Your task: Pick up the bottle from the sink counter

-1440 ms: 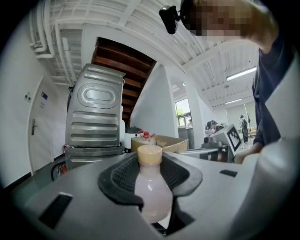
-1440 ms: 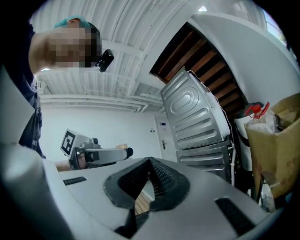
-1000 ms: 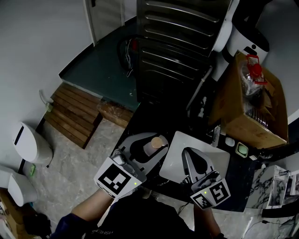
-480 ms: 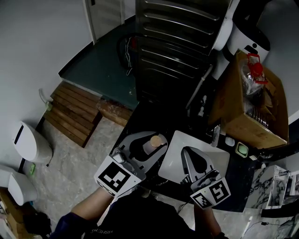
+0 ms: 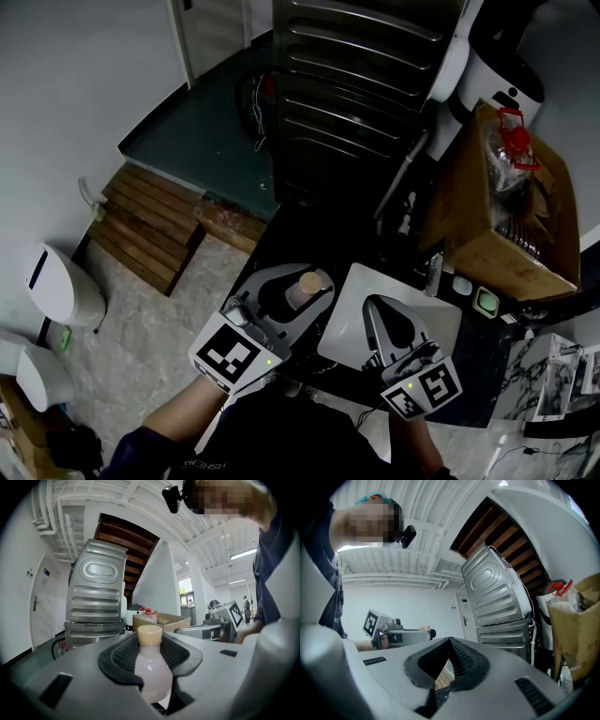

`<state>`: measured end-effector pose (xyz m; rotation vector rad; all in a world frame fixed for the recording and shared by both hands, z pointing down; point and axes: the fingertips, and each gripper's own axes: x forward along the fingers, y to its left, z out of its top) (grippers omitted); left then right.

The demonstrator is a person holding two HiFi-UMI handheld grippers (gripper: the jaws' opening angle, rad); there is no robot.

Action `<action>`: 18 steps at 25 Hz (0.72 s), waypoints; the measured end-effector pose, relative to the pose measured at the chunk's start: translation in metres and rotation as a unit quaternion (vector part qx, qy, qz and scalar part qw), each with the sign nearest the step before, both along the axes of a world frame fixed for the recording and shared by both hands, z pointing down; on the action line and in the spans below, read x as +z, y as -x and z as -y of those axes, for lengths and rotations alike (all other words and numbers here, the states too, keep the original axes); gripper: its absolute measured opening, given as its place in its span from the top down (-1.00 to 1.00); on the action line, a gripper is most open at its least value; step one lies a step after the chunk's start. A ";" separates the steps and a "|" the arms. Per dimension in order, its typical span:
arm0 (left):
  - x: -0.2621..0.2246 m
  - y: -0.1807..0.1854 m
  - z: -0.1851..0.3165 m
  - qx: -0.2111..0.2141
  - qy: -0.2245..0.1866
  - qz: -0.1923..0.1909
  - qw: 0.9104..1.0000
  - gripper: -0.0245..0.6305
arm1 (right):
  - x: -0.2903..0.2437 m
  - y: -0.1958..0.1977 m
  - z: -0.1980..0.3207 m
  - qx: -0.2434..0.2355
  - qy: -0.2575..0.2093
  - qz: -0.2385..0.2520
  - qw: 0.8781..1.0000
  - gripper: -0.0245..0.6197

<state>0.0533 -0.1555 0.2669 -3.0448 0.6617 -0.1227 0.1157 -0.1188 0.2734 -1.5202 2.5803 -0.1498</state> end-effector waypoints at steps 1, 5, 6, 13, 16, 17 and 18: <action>0.000 0.000 0.000 -0.001 0.000 0.000 1.000 0.50 | 0.000 0.000 0.000 0.000 0.001 0.000 1.000 0.87; 0.001 0.000 0.001 -0.001 0.003 0.000 1.000 0.50 | 0.001 0.000 0.001 -0.001 0.001 0.000 1.000 0.87; 0.002 0.000 0.002 0.000 0.002 0.000 1.000 0.50 | 0.001 0.001 0.001 -0.002 0.001 0.000 1.000 0.87; 0.002 0.001 0.002 -0.001 0.004 -0.001 1.000 0.50 | 0.003 0.002 0.002 -0.004 0.003 0.001 1.000 0.87; 0.003 0.002 0.002 -0.002 0.007 -0.001 1.000 0.50 | 0.003 0.003 0.002 -0.004 0.004 0.001 1.000 0.87; 0.003 0.002 0.002 -0.003 0.008 -0.001 1.000 0.50 | 0.003 0.003 0.002 -0.005 0.004 0.001 1.000 0.87; 0.004 0.002 0.002 -0.003 0.008 -0.001 1.000 0.50 | 0.003 0.003 0.002 -0.005 0.004 0.001 1.000 0.87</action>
